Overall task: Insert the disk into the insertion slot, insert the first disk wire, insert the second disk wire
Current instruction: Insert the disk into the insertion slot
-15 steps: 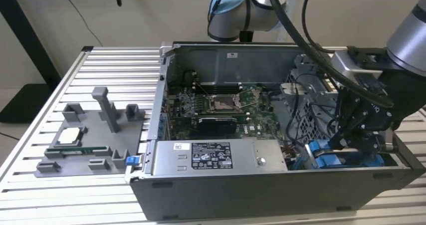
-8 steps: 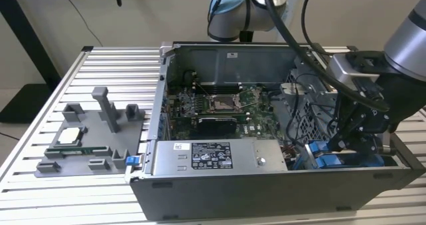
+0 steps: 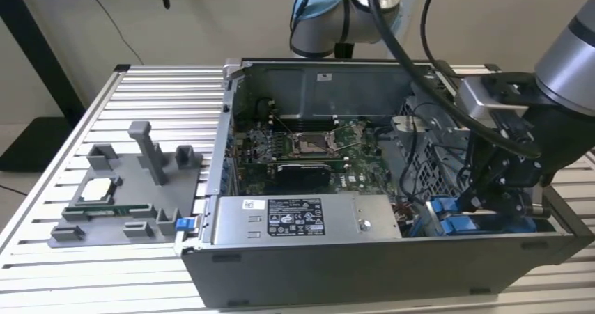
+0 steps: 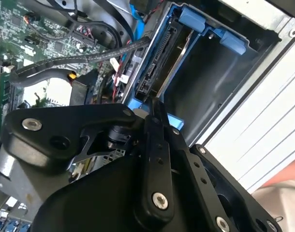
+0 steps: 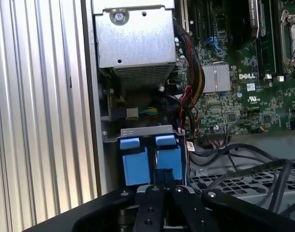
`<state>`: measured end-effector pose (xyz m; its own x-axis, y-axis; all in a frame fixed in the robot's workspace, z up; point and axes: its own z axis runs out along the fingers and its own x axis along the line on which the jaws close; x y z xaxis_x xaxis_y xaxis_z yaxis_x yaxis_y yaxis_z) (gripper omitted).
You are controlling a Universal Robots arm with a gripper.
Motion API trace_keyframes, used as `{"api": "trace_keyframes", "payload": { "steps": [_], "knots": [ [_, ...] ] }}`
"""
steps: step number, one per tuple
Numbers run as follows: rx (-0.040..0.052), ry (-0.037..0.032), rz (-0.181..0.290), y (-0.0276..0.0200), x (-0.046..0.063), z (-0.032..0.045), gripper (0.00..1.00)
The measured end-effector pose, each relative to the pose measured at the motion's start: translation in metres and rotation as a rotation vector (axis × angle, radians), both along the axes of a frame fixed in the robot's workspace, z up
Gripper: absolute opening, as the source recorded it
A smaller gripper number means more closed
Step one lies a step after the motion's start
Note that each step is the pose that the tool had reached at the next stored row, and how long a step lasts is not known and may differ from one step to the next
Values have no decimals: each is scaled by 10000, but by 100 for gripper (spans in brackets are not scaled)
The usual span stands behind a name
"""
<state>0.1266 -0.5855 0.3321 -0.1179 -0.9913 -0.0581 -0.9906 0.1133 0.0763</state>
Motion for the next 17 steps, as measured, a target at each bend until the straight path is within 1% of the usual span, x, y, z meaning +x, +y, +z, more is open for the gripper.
{"api": "trace_keyframes", "payload": {
  "steps": [2, 7, 8, 10, 11, 12, 13, 15, 17],
  "knots": [
    [111, 1, 2, 1, 0, 17, 0],
    [81, 3, -1, 1, 0, -16, 0],
    [76, 2, -1, -5, 0, -6, 0],
    [190, 4, -2, -1, 0, 10, 0],
    [225, 9, -3, -1, -1, 34, 0],
    [239, 10, -3, -1, -1, 64, 0],
    [226, 8, -3, -1, -1, 109, 0],
    [233, 8, -2, -1, 0, 186, 0],
    [240, 8, -2, -1, 0, 247, 0]
  ]
}}
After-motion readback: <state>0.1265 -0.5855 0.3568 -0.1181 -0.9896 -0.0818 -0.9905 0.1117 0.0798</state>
